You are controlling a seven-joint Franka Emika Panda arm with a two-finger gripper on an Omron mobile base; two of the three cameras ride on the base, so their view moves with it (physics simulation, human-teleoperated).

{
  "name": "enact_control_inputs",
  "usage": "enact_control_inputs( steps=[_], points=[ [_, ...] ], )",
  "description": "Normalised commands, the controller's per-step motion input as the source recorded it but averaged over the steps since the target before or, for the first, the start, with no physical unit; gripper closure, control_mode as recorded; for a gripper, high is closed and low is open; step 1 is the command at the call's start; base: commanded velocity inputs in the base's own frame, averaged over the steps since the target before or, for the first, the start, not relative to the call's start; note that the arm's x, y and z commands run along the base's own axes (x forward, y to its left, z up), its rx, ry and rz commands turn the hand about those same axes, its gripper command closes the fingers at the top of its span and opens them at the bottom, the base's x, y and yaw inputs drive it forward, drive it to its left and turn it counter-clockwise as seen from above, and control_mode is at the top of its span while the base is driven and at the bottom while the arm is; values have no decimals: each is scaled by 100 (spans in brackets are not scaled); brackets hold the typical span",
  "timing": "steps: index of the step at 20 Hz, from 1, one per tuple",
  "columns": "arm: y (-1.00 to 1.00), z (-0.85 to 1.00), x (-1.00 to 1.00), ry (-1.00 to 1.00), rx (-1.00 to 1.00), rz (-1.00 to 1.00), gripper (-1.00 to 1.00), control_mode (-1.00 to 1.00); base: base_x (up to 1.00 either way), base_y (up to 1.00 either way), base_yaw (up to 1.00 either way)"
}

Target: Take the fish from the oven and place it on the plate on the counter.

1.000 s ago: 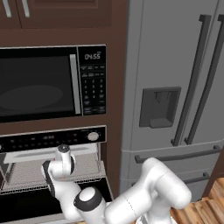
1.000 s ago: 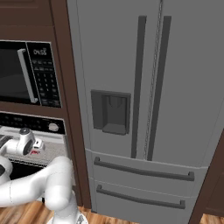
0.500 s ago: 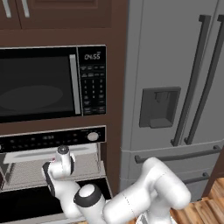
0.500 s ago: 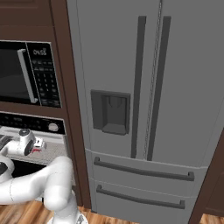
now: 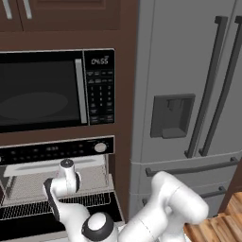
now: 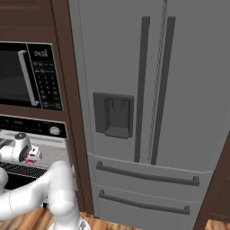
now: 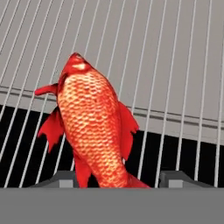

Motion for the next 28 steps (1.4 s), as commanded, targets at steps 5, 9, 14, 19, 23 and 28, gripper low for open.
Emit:
enact_control_inputs(
  steps=[5, 9, 14, 19, 23, 28],
  points=[
    [0, -14, -97, -13, 0, 0, 100, -100, 0, 0, 0],
    [0, 1, -100, -17, 0, 0, 100, -100, 0, 0, 0],
    [0, 60, -82, -16, 5, 0, 100, -100, 0, 0, 0],
    [0, 100, -71, -9, 5, 0, 100, -100, 0, 0, 0],
    [0, 100, -57, -11, 1, 0, 100, -100, 0, 0, 0],
    [-7, 100, -37, -30, 6, -3, 100, -100, 0, 0, 0]
  ],
)
